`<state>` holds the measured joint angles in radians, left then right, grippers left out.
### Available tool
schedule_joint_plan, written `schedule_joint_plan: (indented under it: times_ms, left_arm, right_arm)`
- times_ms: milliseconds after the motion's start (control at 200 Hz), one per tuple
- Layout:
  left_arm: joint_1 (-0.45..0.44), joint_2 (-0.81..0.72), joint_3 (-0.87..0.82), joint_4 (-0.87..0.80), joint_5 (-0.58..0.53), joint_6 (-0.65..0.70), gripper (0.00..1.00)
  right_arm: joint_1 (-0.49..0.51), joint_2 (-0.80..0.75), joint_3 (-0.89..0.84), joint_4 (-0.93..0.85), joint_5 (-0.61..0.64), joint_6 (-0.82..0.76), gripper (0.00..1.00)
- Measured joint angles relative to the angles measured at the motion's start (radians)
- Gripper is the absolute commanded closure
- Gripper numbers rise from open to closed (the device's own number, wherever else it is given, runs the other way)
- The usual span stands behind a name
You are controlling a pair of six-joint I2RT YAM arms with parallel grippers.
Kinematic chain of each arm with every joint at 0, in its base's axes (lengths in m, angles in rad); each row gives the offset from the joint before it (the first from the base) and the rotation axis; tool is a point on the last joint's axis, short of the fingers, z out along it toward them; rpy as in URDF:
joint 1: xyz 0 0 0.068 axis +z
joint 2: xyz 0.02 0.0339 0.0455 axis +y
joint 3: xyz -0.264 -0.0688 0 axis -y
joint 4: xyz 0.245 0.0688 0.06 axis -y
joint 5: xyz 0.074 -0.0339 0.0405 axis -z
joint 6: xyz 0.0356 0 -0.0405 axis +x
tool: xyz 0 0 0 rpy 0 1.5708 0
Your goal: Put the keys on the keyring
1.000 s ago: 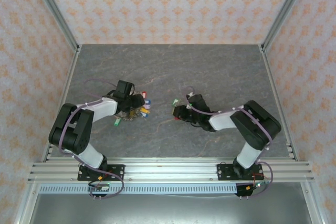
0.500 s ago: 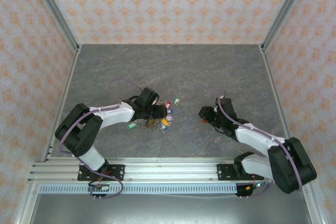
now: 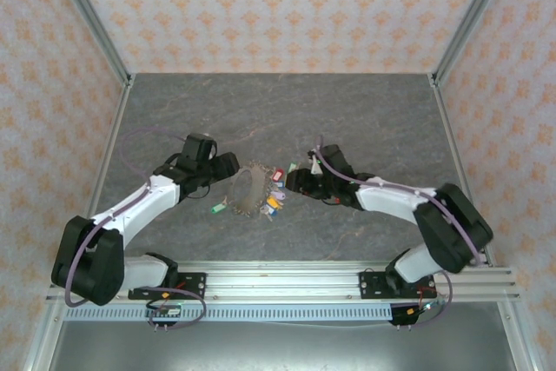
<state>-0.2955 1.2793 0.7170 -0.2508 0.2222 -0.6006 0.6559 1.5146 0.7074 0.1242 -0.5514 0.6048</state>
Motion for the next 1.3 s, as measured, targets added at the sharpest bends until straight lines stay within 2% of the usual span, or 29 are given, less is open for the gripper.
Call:
schedule_joint_plan:
  times_ms: [150,325,601,946,1106,1301]
  left_arm:
    - [0.015,0.057,-0.002,-0.009,0.08,0.027,0.29]
    - [0.036,0.192,0.013,0.002,0.138,0.034,0.35]
    - [0.036,0.247,0.038,0.008,0.164,0.053,0.35]
    - [0.036,0.294,0.055,0.009,0.168,0.1,0.4]
    - [0.039,0.3,0.056,0.01,0.174,0.106,0.44]
    - [0.05,0.309,0.056,0.012,0.19,0.114,0.49]
  right_arm:
    - [0.048,0.129,0.095,-0.004,-0.008,-0.001,0.52]
    - [0.053,0.215,0.183,-0.037,0.006,-0.018,0.53]
    - [0.053,0.349,0.45,-0.253,0.077,-0.118,0.54]
    - [0.052,0.412,0.518,-0.415,0.144,-0.135,0.58]
    - [0.052,0.424,0.518,-0.411,0.108,-0.124,0.58]
    - [0.052,0.446,0.507,-0.305,0.031,-0.079,0.58]
